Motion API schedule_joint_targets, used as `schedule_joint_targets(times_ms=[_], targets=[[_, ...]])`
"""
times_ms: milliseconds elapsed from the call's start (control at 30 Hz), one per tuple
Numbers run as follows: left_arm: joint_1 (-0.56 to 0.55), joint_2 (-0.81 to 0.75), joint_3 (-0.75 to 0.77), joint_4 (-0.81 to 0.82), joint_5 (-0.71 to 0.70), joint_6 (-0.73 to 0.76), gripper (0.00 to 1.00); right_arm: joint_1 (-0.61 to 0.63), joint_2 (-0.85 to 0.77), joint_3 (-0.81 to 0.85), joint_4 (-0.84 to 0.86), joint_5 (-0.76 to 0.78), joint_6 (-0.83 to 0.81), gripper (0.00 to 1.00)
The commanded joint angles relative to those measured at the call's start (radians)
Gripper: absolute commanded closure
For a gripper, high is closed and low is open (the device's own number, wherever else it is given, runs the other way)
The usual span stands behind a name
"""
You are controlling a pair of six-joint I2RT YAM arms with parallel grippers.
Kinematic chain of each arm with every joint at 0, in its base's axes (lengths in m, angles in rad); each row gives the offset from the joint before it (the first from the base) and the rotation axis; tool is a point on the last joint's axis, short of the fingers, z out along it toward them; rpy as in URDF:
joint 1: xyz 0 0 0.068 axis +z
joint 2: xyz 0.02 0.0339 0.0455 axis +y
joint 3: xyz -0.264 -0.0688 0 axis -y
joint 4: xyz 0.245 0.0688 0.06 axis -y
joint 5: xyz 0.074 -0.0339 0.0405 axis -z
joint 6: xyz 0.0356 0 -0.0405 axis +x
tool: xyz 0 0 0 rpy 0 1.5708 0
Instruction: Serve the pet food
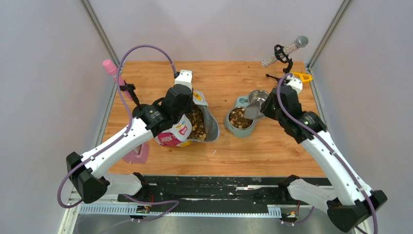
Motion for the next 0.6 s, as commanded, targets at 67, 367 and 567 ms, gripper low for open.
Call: schedule_joint_targets(times_ms=[67, 367, 567], targets=[[0.006, -0.021, 0.077, 0.047, -0.026, -0.007, 1.0, -0.004, -0.24, 0.032, 0.091, -0.09, 0.203, 1.0], [0.006, 0.008, 0.115, 0.053, -0.019, -0.008, 1.0, -0.002, -0.307, 0.001, 0.199, -0.612, 0.263, 1.0], [0.006, 0.028, 0.132, 0.033, -0.031, -0.008, 1.0, 0.094, -0.128, 0.041, 0.209, -0.683, 0.247, 1.0]])
